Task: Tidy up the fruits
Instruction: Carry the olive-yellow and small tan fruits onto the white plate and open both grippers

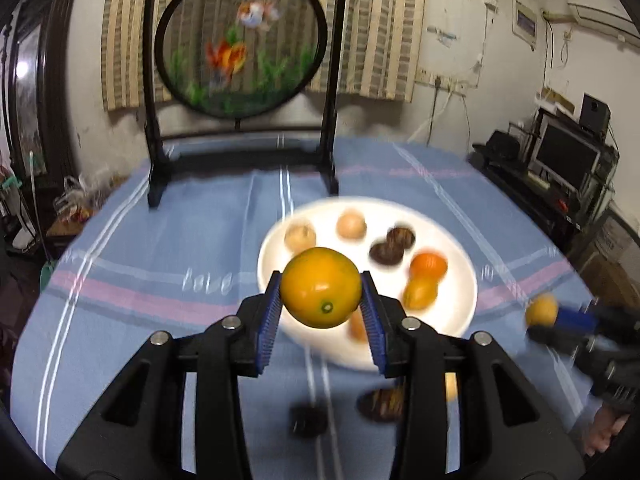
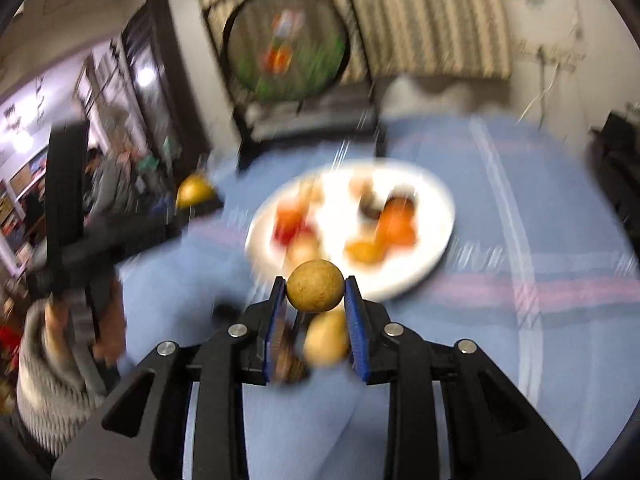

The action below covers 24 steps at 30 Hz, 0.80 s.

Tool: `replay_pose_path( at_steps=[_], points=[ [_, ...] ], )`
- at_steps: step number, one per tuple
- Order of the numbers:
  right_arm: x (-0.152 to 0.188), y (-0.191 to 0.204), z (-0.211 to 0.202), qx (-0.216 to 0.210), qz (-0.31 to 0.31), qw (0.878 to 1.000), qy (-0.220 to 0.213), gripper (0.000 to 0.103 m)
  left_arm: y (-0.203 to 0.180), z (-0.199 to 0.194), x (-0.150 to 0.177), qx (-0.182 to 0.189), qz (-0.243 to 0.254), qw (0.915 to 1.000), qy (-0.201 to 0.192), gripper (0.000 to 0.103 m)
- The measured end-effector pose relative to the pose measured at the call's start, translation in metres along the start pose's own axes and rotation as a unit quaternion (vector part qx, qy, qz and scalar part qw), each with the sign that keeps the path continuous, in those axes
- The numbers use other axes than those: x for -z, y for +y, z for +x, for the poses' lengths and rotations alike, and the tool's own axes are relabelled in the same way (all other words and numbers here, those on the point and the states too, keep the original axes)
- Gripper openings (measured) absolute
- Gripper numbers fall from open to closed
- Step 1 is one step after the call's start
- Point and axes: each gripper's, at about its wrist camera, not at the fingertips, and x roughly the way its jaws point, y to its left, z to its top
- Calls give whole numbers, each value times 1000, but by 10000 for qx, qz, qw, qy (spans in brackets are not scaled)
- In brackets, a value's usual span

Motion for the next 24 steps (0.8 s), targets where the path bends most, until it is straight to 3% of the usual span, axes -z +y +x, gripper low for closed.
replay_pose_path(
  at_steps=[4, 12, 21, 24],
  points=[
    [-47, -13, 20, 338, 191, 9982, -460, 30, -12, 35, -23, -94, -5, 9999, 69, 39],
    [-48, -48, 114, 479, 379, 9980, 176, 30, -14, 122, -10, -146, -8, 9961, 865, 39],
    [-50, -53, 152, 364, 314, 9973, 552, 30, -16, 145, -9, -73, 109, 9954, 950, 40],
    [-50, -58, 159, 346, 325, 9970, 607, 35, -18, 146, -9, -192, 147, 9959, 872, 56]
  ],
)
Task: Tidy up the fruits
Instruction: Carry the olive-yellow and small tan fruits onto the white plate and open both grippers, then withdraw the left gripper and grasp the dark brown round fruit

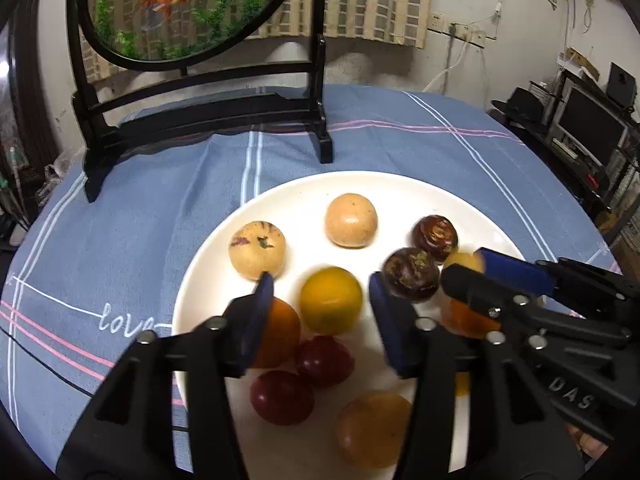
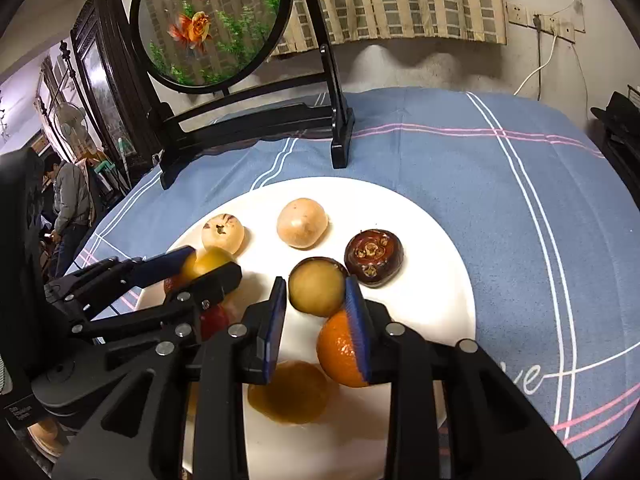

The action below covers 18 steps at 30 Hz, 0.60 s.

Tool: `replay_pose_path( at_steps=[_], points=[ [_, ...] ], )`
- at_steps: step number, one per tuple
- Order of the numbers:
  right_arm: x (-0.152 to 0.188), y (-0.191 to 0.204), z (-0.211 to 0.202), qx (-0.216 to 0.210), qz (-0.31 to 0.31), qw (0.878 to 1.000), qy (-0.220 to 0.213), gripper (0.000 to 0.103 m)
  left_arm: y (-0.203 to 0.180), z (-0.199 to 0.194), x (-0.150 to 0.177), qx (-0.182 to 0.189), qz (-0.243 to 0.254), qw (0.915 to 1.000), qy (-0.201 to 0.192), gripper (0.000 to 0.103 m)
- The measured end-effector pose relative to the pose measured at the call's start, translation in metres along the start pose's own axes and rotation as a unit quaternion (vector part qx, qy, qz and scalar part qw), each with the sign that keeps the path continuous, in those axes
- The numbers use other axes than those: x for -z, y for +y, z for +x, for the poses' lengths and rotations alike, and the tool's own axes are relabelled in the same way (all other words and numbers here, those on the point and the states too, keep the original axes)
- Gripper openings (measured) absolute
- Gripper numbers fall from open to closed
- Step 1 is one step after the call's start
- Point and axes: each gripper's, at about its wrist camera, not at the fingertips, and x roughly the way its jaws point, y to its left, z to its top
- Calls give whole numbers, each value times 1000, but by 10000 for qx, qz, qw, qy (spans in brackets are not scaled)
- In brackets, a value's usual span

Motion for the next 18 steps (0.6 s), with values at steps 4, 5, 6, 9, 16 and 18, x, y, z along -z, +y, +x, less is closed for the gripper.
replay_pose_path(
  at_steps=[4, 5, 6, 9, 16, 18],
  points=[
    [0, -9, -8, 140, 141, 9996, -182, 65, 9, 0, -2, -20, -168, 9999, 22, 72],
    [0, -10, -12, 124, 148, 9995, -247, 65, 10, -1, -2, -4, -208, 9998, 25, 76],
    [-1, -10, -13, 128, 147, 9995, -263, 65, 13, -4, -3, -20, -256, 9997, -7, 76],
    [-5, -5, -33, 20, 183, 9987, -470, 65, 17, -19, -5, -76, -275, 9994, -193, 76],
    [3, 20, -92, -190, 128, 9950, -971, 85, 33, -60, 11, -170, -485, 9977, -436, 87],
    [18, 23, -102, -155, 137, 9946, -1021, 96, 39, -70, 25, -263, -514, 9976, -384, 87]
  ],
)
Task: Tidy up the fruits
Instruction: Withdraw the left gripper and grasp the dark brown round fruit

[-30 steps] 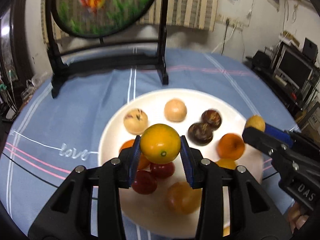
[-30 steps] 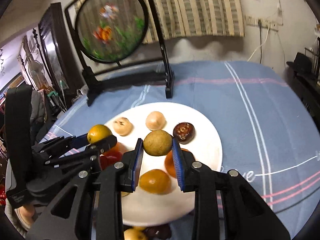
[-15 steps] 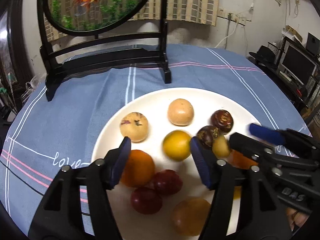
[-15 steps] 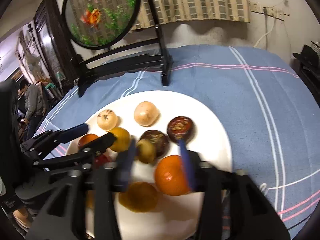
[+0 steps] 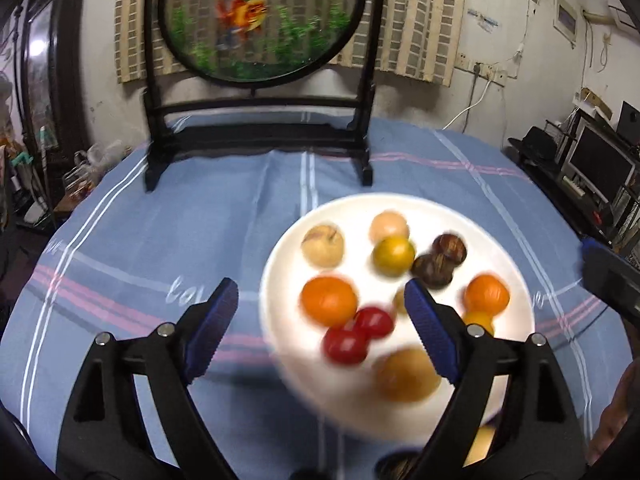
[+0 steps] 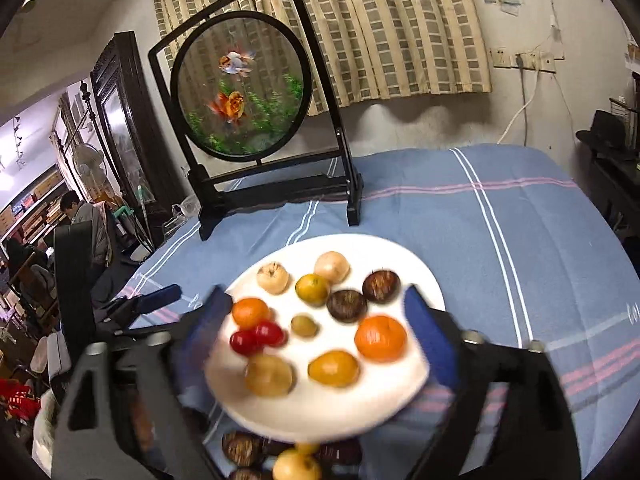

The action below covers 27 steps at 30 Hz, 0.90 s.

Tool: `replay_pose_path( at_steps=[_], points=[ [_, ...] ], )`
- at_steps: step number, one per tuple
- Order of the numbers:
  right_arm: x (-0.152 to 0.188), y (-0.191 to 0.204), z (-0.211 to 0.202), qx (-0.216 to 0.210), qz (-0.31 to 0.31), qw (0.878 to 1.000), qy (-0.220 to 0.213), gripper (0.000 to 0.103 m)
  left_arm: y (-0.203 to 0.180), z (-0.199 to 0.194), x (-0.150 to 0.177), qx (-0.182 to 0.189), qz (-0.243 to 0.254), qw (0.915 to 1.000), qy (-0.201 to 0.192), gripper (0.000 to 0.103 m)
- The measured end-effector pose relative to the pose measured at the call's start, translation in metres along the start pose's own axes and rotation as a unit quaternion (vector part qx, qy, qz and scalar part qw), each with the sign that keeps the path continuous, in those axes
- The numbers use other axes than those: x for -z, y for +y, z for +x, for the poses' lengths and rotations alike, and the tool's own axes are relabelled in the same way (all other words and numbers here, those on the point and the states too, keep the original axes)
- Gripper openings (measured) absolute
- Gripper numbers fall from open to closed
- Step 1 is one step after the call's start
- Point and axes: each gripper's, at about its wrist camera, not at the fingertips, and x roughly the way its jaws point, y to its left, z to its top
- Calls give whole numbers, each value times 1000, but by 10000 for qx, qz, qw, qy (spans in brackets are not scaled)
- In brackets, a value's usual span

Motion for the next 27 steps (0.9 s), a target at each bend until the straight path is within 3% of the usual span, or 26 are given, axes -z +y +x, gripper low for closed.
replay_pose_path(
  at_steps=[5, 10, 15, 27],
  points=[
    [41, -9, -28, 30, 237, 9997, -4, 98, 20, -36, 28, -189, -134, 9996, -160, 91],
    [65, -28, -46, 140, 670, 9976, 130, 99, 29, -58, 67, -363, 83, 9993, -90, 94],
    [67, -40, -49, 231, 918, 9955, 62, 100, 22, -61, 94, -378, 408, 9984, 105, 94],
    [67, -41, -44, 229, 1028, 9941, 253, 100, 9, -37, 107, -380, 789, 9941, 637, 95]
  ],
)
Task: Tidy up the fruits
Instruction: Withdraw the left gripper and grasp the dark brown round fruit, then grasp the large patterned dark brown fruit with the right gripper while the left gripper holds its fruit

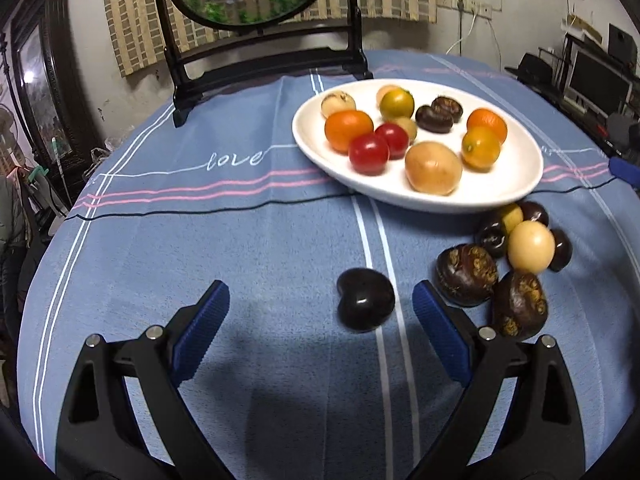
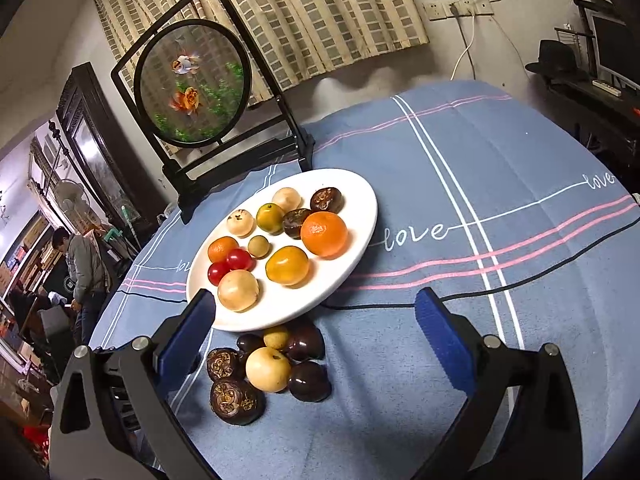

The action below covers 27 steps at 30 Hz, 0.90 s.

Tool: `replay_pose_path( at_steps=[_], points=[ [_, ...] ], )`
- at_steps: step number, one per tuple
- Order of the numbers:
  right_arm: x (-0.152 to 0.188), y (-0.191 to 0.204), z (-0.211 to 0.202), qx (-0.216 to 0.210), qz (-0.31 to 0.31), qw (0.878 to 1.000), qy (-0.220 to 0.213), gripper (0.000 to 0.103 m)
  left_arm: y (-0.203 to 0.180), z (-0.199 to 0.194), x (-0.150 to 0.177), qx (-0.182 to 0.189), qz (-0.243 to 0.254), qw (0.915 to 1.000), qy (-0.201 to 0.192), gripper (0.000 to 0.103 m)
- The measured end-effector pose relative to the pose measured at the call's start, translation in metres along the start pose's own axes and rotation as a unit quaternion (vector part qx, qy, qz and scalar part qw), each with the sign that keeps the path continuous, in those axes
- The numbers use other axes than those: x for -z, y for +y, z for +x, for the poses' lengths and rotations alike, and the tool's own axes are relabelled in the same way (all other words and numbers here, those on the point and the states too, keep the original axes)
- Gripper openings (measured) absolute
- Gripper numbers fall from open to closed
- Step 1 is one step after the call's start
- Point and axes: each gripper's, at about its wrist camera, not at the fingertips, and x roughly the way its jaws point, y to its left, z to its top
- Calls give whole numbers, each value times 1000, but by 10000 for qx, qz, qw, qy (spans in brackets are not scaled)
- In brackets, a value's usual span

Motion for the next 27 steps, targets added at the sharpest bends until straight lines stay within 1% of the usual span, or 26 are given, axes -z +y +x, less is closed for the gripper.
replay_pose_path(
  at_steps=[4, 7, 9, 12, 14, 15, 16, 17, 18, 19, 20, 21, 24, 26, 27],
  points=[
    [1, 1, 0, 13, 16, 10000, 32, 100, 3, 6, -1, -87, -45, 9999, 120, 94],
    [1, 2, -1, 19, 29, 10000, 32, 100, 7, 9, -1, 7, -133, 9998, 150, 94],
    [1, 1, 0, 15, 30, 10000, 33, 100, 7, 7, -2, 69, -130, 9999, 82, 92],
    [1, 0, 0, 12, 34, 10000, 50, 100, 4, 4, -2, 228, -61, 9997, 17, 82],
    [1, -1, 1, 21, 43, 10000, 76, 100, 0, 6, -2, 306, -2, 9995, 37, 73],
    [1, -1, 1, 19, 49, 9999, 88, 100, -1, 7, -2, 386, 21, 9992, 69, 71],
    [1, -1, 2, 16, 48, 9999, 95, 100, -2, 8, -2, 425, 31, 9990, 91, 64],
    [1, -1, 2, 18, 45, 9999, 97, 100, -3, 10, -2, 492, 46, 9987, 130, 52],
    [1, -1, 3, 24, 45, 9999, 97, 100, -3, 11, -1, 548, 49, 9984, 158, 46],
    [1, -1, 3, 23, 44, 9999, 102, 100, -4, 12, -1, 660, 41, 9976, 194, 39],
    [1, -1, 3, 17, 45, 9999, 110, 100, -5, 12, -1, 718, 51, 9972, 210, 34],
    [1, -1, 4, 12, 48, 9999, 124, 100, -7, 12, 0, 741, 91, 9970, 217, 33],
    [3, 0, 6, -31, 32, 9998, 193, 100, -11, 12, 1, 660, 179, 9975, 185, 32],
    [4, 2, 7, -96, -16, 9997, 225, 100, -9, 12, 0, 653, 143, 9976, 179, 32],
    [6, 3, 7, -124, -54, 9996, 235, 100, -6, 10, -1, 550, 98, 9984, 124, 32]
  ],
)
